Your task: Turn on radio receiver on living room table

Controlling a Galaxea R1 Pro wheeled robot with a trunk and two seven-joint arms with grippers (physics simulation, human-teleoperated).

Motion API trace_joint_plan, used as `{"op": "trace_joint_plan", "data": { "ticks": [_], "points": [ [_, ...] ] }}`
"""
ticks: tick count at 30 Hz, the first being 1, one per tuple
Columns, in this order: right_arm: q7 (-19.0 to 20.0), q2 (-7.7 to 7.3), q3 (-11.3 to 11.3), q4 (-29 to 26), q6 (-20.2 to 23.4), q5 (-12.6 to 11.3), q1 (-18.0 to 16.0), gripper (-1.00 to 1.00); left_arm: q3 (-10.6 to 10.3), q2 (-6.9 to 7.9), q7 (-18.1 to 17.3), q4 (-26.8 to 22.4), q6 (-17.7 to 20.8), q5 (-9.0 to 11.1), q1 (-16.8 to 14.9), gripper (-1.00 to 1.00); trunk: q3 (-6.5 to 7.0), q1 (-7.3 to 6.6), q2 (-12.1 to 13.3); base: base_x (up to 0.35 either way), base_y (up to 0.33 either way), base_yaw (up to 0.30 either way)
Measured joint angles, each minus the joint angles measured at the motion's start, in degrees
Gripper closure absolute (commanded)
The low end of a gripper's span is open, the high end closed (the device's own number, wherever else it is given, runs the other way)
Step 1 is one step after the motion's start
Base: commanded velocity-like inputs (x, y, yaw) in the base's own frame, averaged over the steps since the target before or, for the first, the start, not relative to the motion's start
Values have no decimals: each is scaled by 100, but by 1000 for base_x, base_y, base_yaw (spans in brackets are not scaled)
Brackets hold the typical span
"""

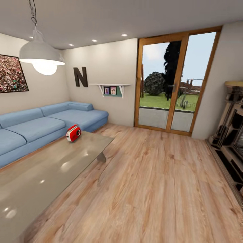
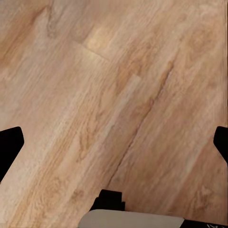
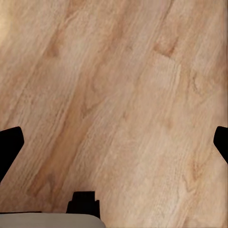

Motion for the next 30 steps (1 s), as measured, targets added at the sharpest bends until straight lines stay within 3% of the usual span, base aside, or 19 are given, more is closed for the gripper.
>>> {"op": "trace_joint_plan", "data": {
  "ticks": [6, 22, 30],
  "points": [
    [0, -1, 0, 0, -3, -1, 0, -100, 0, 2, 0, 0, 5, 0, 0, -100, 16, 0, 0, 326, -3, -148],
    [0, 1, 0, 0, -4, 3, 0, -100, 0, 9, 0, 0, 6, -16, 0, -100, 19, 0, 0, 327, 0, -9],
    [0, 1, 8, 0, -4, 3, 0, -100, 0, 9, 9, 0, 6, -17, 0, -100, 19, 0, 0, 327, -27, -231]
  ]
}}
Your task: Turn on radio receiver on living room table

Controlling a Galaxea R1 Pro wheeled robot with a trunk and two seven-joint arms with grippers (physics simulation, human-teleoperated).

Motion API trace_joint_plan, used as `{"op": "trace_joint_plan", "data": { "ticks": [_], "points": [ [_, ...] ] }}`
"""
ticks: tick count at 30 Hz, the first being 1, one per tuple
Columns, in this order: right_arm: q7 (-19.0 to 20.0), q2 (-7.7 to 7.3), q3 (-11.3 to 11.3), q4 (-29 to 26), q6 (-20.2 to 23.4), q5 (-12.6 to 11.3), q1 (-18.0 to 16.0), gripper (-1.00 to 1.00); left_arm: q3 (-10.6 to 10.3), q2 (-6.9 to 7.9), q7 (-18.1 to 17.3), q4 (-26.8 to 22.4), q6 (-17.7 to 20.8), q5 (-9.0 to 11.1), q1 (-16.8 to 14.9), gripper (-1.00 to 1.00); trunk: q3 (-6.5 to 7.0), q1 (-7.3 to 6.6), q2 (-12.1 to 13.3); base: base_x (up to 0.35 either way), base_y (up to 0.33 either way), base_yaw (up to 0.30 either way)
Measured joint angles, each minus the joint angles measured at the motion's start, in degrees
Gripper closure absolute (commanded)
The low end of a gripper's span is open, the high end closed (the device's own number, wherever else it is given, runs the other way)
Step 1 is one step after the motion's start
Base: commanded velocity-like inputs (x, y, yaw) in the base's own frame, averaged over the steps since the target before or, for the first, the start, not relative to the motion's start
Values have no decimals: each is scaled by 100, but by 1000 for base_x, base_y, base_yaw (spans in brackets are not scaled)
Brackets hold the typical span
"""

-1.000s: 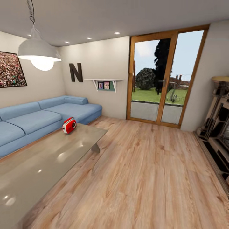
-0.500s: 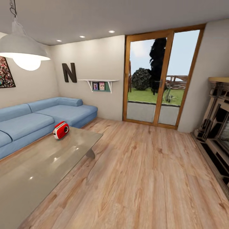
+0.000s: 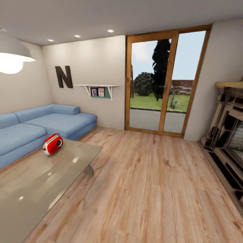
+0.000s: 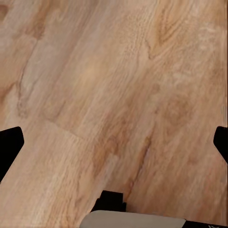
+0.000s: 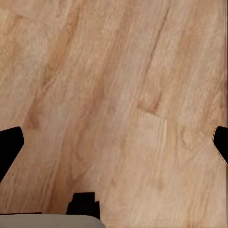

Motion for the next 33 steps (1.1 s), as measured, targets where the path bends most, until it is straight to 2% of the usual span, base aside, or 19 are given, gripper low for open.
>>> {"op": "trace_joint_plan", "data": {
  "ticks": [6, 18, 29, 33],
  "points": [
    [0, 0, 0, 0, 0, 1, 0, -100, 0, 0, 0, 0, 0, 0, 0, -100, 0, 0, 0, 327, -80, -183],
    [0, 3, 1, 0, 1, 1, 0, -100, 0, 0, 9, 0, 0, 0, 0, -100, 2, 0, 0, 327, -82, -20],
    [0, 4, 1, 0, 0, 1, 0, -100, 0, -6, 9, 0, 0, 0, 0, -100, 48, 0, 0, 327, -83, -211],
    [0, 3, 1, 0, 0, 1, 0, -100, 0, -8, 9, 0, 0, 0, 0, -100, 56, 0, 0, 327, -83, -66]
  ]
}}
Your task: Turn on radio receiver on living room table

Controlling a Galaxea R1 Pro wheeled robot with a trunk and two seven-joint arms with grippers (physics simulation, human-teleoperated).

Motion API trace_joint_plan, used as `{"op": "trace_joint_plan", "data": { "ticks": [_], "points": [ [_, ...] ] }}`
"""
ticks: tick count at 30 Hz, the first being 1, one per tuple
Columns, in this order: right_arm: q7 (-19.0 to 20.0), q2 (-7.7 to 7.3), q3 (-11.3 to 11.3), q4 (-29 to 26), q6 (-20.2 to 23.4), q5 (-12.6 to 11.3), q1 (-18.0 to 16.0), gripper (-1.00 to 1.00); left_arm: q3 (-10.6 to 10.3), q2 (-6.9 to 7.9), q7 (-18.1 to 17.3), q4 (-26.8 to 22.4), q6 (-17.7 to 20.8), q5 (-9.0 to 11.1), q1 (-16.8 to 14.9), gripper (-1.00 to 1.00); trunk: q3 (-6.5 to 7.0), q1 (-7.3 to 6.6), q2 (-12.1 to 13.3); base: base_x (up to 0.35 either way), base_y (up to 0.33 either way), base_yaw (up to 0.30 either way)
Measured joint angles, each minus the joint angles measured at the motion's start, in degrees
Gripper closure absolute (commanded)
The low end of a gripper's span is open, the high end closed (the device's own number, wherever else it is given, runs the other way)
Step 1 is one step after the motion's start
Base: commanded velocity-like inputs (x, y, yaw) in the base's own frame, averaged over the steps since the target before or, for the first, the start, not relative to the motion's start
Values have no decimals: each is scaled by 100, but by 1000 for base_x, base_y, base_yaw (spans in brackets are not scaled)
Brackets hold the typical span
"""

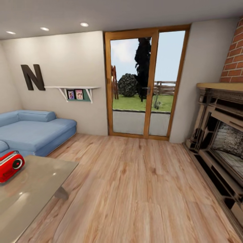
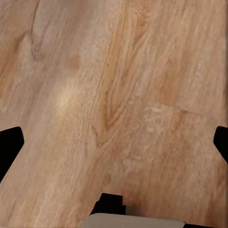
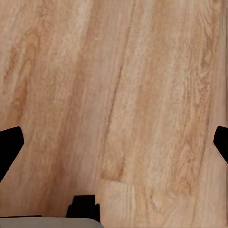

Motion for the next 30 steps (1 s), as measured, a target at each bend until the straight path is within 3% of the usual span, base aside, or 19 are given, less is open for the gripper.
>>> {"op": "trace_joint_plan", "data": {
  "ticks": [30],
  "points": [
    [0, -1, 0, 0, 0, 0, 0, -100, 7, 8, -1, 0, 0, 0, 0, -100, 1, 0, 0, 327, -76, -1]
  ]
}}
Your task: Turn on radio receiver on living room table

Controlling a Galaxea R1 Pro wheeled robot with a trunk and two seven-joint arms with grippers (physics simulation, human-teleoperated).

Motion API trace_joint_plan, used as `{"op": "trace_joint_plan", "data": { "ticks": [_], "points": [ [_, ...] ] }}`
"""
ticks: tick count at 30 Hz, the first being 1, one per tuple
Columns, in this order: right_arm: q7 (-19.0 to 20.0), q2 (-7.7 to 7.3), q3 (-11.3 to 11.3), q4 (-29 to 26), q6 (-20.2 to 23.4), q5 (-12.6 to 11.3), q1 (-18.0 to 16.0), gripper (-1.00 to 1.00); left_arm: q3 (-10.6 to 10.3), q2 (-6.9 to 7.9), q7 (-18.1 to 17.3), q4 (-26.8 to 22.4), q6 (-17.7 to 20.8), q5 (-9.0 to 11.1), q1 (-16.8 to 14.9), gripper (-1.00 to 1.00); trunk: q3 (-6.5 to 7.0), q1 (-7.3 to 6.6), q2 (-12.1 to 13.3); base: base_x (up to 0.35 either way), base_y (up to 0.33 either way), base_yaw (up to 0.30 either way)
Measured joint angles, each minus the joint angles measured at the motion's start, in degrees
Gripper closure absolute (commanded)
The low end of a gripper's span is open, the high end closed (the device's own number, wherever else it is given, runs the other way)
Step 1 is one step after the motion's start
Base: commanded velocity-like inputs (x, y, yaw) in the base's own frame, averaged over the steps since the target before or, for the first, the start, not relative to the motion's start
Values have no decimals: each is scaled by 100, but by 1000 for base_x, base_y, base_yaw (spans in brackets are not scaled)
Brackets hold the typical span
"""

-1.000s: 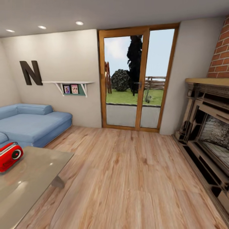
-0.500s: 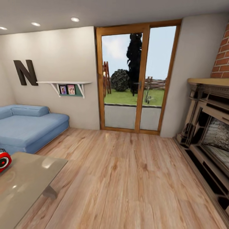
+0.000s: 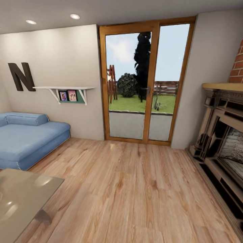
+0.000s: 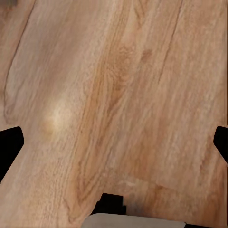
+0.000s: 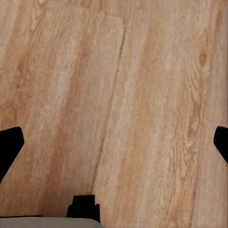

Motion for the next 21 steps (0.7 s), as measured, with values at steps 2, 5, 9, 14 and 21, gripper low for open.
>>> {"op": "trace_joint_plan", "data": {
  "ticks": [2, 5, 9, 14, 21],
  "points": [
    [-2, 0, 0, 0, 0, 0, 0, -100, -1, 0, 1, 0, 0, 0, 0, -100, 0, 0, 0, 327, -74, 0],
    [0, 0, 0, 0, 0, 0, 0, -100, -2, 0, 1, 0, 0, 0, 0, -100, 0, 0, 0, 327, -74, 0],
    [0, 2, 1, 0, 0, 0, 0, -100, -2, 0, 1, 0, 0, 0, 0, -100, 0, 0, 0, 327, -73, 0],
    [0, -2, 2, 0, 0, 0, 0, -100, 1, 0, 1, 0, 0, 0, 0, -100, 0, 0, 0, 327, -72, 0],
    [-1, -2, 1, 0, 0, 0, 0, -100, 1, 0, 1, 0, 0, 0, 0, -100, 0, 0, 0, 327, -71, 0]
  ]
}}
